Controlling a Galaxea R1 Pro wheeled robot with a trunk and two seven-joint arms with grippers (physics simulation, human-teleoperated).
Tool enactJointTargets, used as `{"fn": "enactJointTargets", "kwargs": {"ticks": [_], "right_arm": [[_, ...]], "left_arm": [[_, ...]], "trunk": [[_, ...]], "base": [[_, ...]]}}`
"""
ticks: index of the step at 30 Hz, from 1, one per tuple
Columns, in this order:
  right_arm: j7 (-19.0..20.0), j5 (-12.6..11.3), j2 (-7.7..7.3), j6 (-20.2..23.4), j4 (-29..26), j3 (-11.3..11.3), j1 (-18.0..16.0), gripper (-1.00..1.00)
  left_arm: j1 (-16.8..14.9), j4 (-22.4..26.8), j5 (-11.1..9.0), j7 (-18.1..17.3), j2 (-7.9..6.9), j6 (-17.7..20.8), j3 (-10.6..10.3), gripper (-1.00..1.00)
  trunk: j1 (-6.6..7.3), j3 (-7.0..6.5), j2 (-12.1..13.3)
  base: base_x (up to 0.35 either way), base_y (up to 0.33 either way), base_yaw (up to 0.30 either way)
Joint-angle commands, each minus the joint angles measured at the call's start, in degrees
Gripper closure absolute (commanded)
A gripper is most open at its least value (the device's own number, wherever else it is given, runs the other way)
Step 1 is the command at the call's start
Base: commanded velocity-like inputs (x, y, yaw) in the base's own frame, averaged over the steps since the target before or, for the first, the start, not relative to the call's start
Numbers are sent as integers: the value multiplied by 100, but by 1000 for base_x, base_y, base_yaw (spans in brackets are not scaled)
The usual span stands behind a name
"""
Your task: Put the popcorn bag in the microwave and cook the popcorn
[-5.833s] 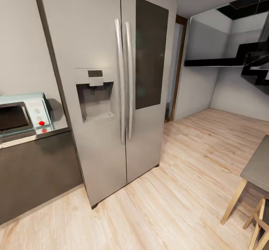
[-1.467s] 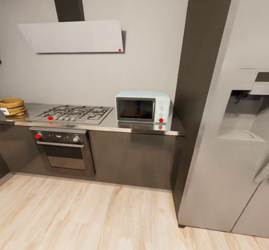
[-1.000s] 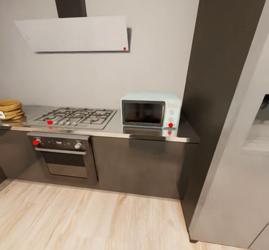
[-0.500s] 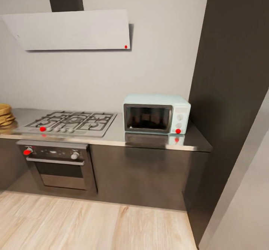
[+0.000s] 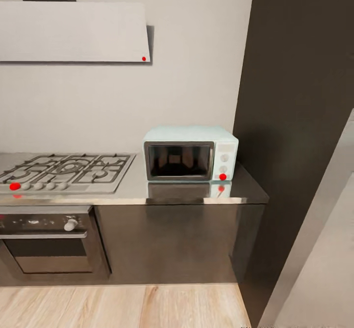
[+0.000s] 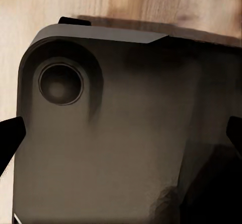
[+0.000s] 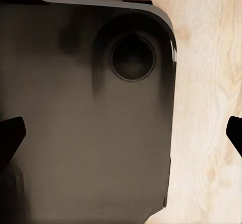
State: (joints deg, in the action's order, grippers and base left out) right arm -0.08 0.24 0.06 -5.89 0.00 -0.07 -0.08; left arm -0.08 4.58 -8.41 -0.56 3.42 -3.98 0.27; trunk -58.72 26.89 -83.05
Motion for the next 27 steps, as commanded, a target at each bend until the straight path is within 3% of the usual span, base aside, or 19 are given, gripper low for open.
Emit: {"fn": "enactJointTargets", "kwargs": {"ticks": [1,11,27], "right_arm": [[-1,2,2,-17,0,-2,-1,-100],[-1,-5,-1,-13,0,2,-1,-100],[-1,11,-26,24,8,42,-1,-100]], "left_arm": [[-1,-1,-47,-6,1,-15,-1,-100],[-1,-1,-46,-6,1,-15,-1,-100],[-1,-1,-41,-6,3,-24,-1,-100]], "trunk": [[-1,4,-2],[-1,4,-2],[-1,4,-2]], "base": [[30,4,-242],[4,1,-221],[0,0,-7]]}}
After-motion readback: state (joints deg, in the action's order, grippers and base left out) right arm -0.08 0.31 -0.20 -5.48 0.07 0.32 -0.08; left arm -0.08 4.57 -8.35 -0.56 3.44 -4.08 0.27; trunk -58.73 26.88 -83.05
